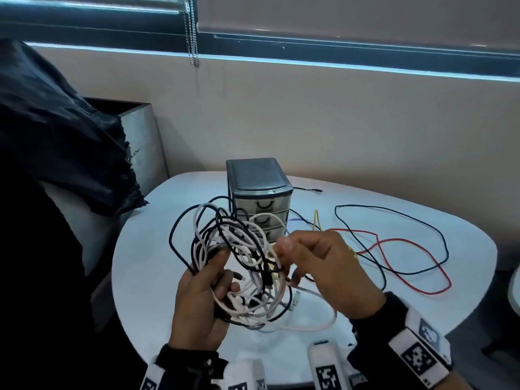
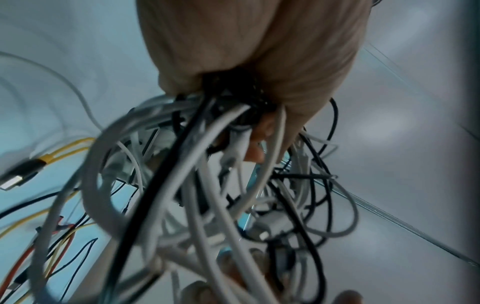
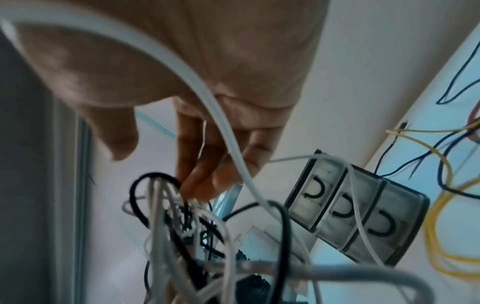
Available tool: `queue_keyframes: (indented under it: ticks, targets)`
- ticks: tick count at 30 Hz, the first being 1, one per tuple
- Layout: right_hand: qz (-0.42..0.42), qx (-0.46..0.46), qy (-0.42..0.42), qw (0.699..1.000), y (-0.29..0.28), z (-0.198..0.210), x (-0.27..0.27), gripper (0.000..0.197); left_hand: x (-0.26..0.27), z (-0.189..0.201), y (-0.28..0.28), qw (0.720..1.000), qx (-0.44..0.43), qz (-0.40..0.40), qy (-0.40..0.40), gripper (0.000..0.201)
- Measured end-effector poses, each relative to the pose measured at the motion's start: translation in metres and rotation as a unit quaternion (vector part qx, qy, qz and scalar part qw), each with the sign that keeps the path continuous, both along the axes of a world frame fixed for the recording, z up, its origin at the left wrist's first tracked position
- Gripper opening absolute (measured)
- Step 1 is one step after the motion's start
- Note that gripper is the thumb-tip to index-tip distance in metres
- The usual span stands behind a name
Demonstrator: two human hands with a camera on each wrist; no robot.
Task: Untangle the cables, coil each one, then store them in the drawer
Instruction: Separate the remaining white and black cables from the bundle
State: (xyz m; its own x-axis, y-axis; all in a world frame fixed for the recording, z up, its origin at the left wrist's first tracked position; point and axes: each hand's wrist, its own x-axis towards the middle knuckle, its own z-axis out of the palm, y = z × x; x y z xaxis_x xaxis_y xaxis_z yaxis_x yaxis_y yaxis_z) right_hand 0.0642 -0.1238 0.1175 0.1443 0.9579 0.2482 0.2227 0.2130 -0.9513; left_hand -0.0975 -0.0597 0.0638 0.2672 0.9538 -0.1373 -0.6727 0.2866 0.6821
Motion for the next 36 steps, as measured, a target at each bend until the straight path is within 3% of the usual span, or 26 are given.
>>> queue_keyframes:
  ticks: [2, 4, 6, 7, 9, 12, 15, 21, 24, 28, 32, 36]
  targets:
    - [-0.104, 0.055, -0.041, 0.992, 0.005, -0.001, -0.001, 0.029, -0.002, 0.000, -0.003, 1.000, 0.021, -0.022, 0.003, 0.006]
    - [-0.187, 0.099, -0.183, 0.960, 0.008, 0.004, -0.002, 0.015, -0.003, -0.003, -0.004, 0.998, 0.037, -0.047, 0.003, 0.011]
    - [-0.134, 0.082, -0.307, 0.939, 0.013, 0.009, -0.002, 0.033, -0.004, -0.004, -0.005, 0.995, 0.041, -0.083, -0.020, 0.024]
    - [-0.077, 0.041, -0.314, 0.945, 0.016, 0.012, -0.002, 0.036, -0.004, -0.004, -0.006, 0.993, 0.035, -0.101, -0.042, 0.037]
    - [0.026, -0.028, -0.244, 0.969, 0.021, 0.017, -0.004, 0.028, -0.005, -0.004, -0.007, 0.989, 0.003, -0.124, -0.079, 0.052]
    - [0.040, -0.028, -0.187, 0.981, 0.020, 0.021, -0.007, 0.016, -0.003, 0.000, -0.011, 0.988, -0.043, -0.136, -0.063, 0.052]
    - [0.020, 0.014, -0.244, 0.969, 0.015, 0.019, -0.009, 0.013, -0.001, -0.002, -0.012, 0.990, -0.058, -0.128, -0.018, 0.030]
    - [-0.015, 0.155, -0.352, 0.923, 0.015, 0.011, -0.009, 0.009, 0.004, -0.008, -0.004, 0.990, -0.109, -0.087, 0.000, 0.033]
    - [-0.055, 0.188, -0.363, 0.911, 0.018, 0.013, -0.003, 0.016, 0.005, 0.001, -0.003, 0.985, -0.137, -0.088, -0.051, 0.027]
    - [-0.113, 0.131, -0.259, 0.950, 0.016, 0.035, 0.017, 0.011, -0.004, 0.001, 0.013, 0.984, -0.155, -0.057, -0.071, 0.010]
    - [-0.077, 0.033, -0.285, 0.955, 0.007, 0.051, 0.037, 0.019, -0.011, -0.001, 0.021, 0.985, -0.169, -0.007, -0.039, 0.016]
    - [-0.052, -0.006, -0.231, 0.971, -0.005, 0.048, 0.029, 0.027, -0.007, 0.001, 0.022, 0.986, -0.165, 0.017, -0.018, 0.015]
